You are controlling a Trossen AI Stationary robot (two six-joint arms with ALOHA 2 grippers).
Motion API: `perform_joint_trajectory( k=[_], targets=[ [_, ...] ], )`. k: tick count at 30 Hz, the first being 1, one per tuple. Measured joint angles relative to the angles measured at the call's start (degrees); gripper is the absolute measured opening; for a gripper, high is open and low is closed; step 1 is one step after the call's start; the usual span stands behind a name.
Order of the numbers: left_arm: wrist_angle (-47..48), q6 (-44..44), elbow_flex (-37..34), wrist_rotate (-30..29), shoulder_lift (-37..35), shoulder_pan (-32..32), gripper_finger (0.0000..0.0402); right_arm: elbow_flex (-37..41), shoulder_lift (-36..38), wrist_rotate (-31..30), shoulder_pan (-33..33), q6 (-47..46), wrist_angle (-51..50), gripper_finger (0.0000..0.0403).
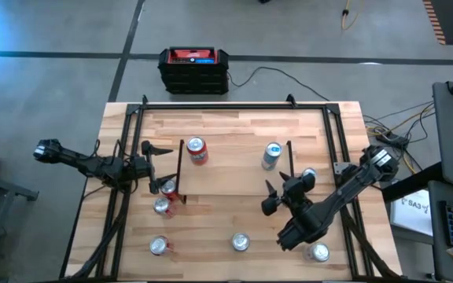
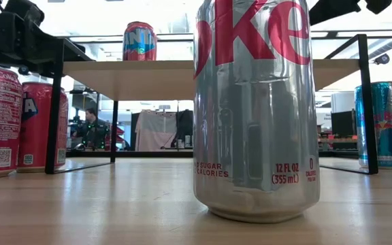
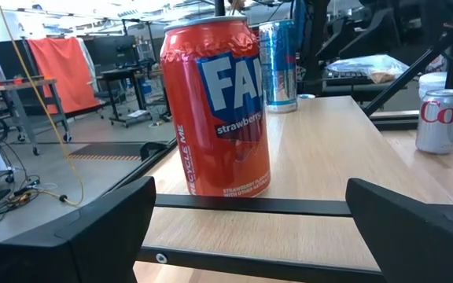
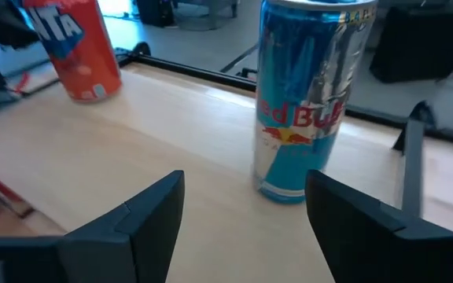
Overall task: Place canned beverage on shelf
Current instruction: Put the top blue soda can on the shelf
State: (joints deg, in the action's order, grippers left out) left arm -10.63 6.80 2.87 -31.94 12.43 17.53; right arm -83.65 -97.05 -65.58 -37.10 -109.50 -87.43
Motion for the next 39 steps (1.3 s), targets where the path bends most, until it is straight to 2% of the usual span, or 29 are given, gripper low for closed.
perform_joint_trajectory(
  k=[4, 11, 23, 27, 34, 39],
  targets=[
    [0.0, 0.0, 0.0, 0.0, 0.0, 0.0, 0.0400, -0.1, -1.2, 0.1, 0.0, -2.5, -2.5, 0.0247],
    [0.0, 0.0, 0.0, 0.0, 0.0, 0.0, 0.0400, -0.1, -3.6, 4.8, 1.0, -2.4, -2.5, 0.0247],
    [0.0, 0.0, 0.0, 0.0, 0.0, 0.0, 0.0400, -0.1, -5.1, 1.6, 0.9, -10.0, -2.6, 0.0252],
    [0.0, 0.0, 0.0, 0.0, 0.0, 0.0, 0.0400, -0.1, -5.1, 0.7, 1.3, -10.1, -2.6, 0.0284],
    [0.0, 0.0, 0.0, 0.0, 0.0, 0.0, 0.0400, -0.1, -3.6, 0.4, 2.8, -10.7, -2.6, 0.0369],
    [0.0, 0.0, 0.0, 0.0, 0.0, 0.0, 0.0400, -0.1, -3.0, -0.5, 3.0, -10.5, -2.6, 0.0384]
  ],
)
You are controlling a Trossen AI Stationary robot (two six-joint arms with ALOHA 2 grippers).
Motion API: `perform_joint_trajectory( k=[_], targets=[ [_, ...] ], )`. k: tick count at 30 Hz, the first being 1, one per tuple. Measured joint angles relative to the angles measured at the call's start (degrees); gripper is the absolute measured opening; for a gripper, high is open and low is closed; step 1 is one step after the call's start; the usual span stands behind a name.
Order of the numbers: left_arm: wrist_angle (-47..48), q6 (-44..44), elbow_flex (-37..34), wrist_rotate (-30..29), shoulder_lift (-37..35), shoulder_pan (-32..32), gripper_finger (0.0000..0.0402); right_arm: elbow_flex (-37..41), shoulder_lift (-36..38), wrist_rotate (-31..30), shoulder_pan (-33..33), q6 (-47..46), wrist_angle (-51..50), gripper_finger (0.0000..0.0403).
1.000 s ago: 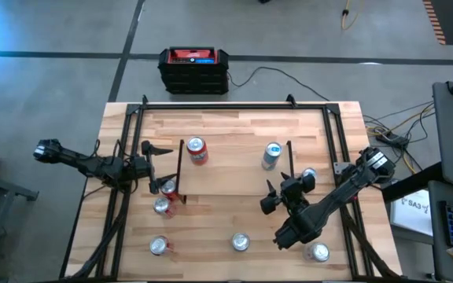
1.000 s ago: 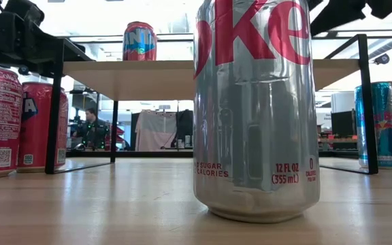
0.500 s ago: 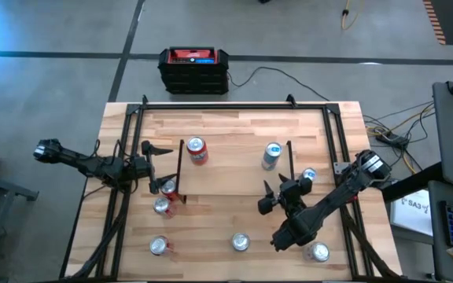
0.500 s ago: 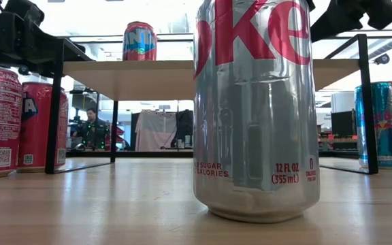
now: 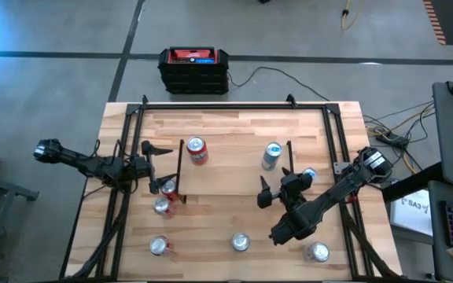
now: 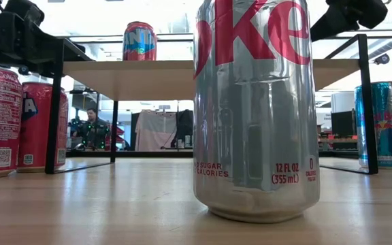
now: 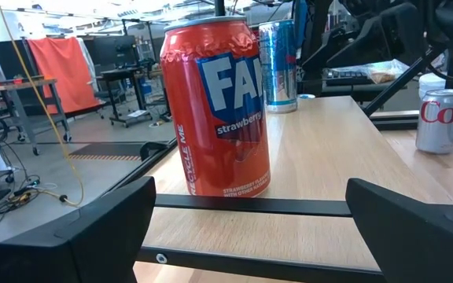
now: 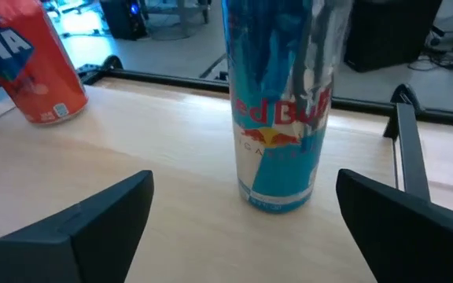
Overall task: Place canned beverage on shelf
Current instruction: Put the top blue soda can on the shelf
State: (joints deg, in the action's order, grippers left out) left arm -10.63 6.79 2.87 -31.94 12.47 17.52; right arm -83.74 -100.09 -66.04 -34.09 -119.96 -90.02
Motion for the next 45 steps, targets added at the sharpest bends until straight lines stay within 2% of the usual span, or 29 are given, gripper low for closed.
perform_joint_trajectory(
  k=[10, 13, 28, 37, 45],
  targets=[
    [0.0, 0.0, 0.0, 0.0, 0.0, 0.0, 0.0400, 0.0, 0.0, -7.5, 0.9, 3.7, 0.0, 0.0384],
    [0.0, 0.0, 0.0, 0.0, 0.0, 0.0, 0.0400, 0.0, 0.0, -8.1, 1.8, 4.8, 0.0, 0.0384],
    [0.0, 0.0, 0.0, 0.0, 0.0, 0.0, 0.0400, 0.4, -0.1, -7.3, 6.2, 5.1, 0.2, 0.0384],
    [0.0, 0.0, 0.0, 0.0, 0.0, 0.0, 0.0400, 0.4, -0.1, -1.3, 6.3, 1.0, 0.1, 0.0384],
    [0.0, 0.0, 0.0, 0.0, 0.0, 0.0, 0.0400, 0.4, -0.1, -3.6, 7.7, 2.1, 0.1, 0.0384]
  ],
)
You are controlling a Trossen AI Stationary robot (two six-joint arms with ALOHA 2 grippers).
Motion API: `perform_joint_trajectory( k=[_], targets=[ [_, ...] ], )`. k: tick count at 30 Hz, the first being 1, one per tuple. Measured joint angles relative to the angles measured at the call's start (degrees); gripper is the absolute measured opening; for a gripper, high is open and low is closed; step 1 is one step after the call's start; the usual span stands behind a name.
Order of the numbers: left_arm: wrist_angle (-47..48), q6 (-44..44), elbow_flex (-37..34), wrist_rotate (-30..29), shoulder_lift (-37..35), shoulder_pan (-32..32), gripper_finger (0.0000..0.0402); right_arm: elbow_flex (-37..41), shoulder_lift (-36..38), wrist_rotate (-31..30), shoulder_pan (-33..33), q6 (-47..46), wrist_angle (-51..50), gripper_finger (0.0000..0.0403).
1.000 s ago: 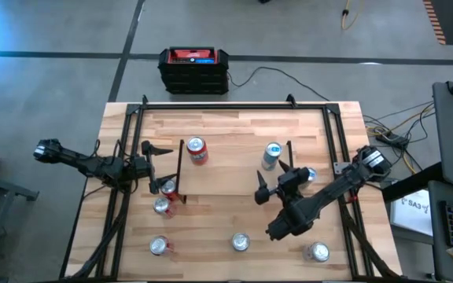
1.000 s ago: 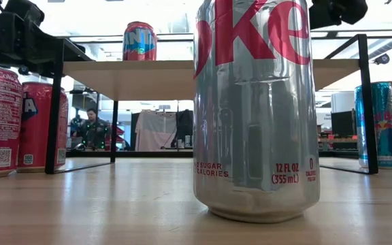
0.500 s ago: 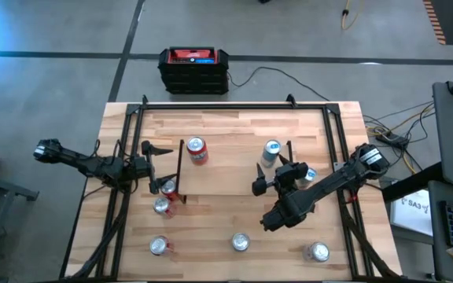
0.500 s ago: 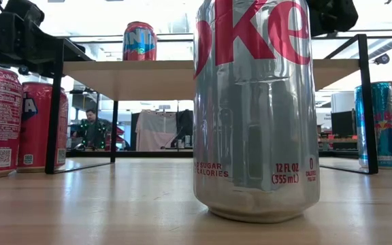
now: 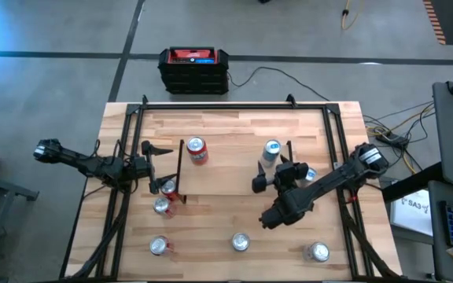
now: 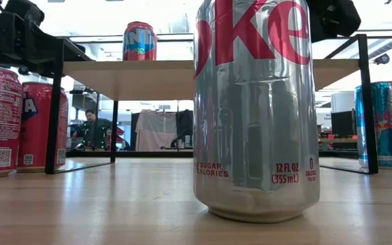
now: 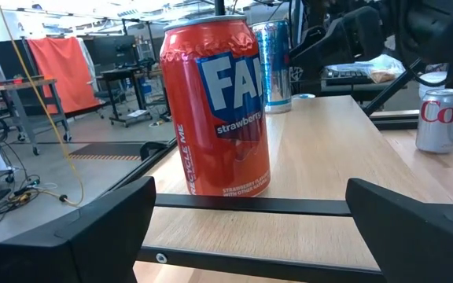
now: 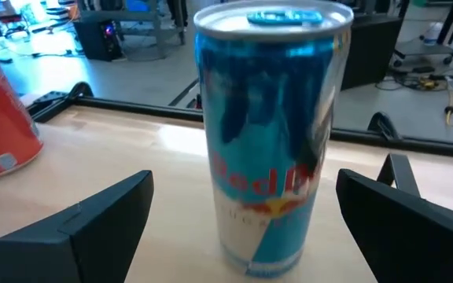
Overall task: Place canned beverage on shelf
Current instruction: Put the top blue soda can on the shelf
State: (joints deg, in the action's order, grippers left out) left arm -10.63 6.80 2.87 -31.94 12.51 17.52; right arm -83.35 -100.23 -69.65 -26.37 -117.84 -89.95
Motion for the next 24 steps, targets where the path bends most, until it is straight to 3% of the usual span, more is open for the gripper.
perform_joint_trajectory(
  k=[24],
  targets=[
    [0.0, 0.0, 0.0, 0.0, 0.0, 0.0, 0.0400, 0.0, 0.0, -1.1, 5.9, -0.1, -0.1, 0.0384]
  ],
)
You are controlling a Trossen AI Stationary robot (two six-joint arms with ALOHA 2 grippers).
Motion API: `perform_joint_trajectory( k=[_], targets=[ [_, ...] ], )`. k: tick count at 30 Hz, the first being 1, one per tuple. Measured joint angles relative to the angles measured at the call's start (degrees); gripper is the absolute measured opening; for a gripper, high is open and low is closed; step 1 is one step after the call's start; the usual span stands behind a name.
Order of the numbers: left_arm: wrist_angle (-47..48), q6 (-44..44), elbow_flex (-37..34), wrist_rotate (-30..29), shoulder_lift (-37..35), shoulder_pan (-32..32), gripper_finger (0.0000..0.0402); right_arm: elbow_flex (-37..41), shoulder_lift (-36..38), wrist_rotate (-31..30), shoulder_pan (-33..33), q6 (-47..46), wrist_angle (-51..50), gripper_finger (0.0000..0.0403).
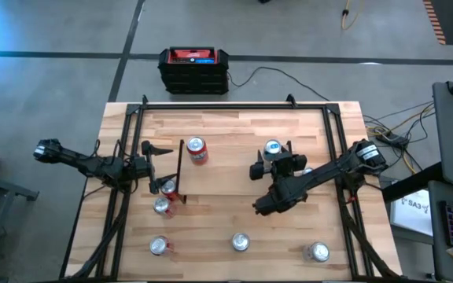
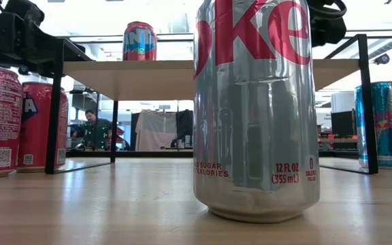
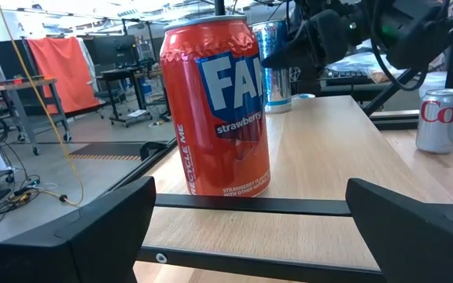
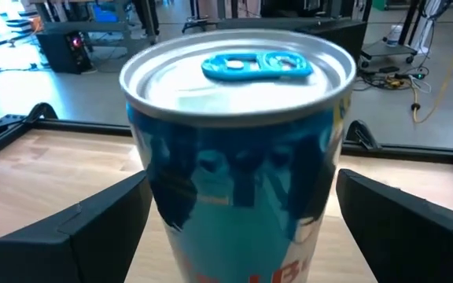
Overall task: Place canned beverage on shelf
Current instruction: Put the top blue soda can on the shelf
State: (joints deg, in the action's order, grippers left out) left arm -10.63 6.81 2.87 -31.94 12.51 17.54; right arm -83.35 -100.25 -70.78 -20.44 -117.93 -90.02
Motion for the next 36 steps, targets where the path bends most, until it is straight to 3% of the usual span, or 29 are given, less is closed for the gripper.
perform_joint_trajectory(
  k=[36],
  targets=[
    [0.0, 0.0, 0.0, 0.0, 0.0, 0.0, 0.0400, 0.0, -0.2, -0.5, 0.7, 1.6, 0.1, 0.0384]
  ],
)
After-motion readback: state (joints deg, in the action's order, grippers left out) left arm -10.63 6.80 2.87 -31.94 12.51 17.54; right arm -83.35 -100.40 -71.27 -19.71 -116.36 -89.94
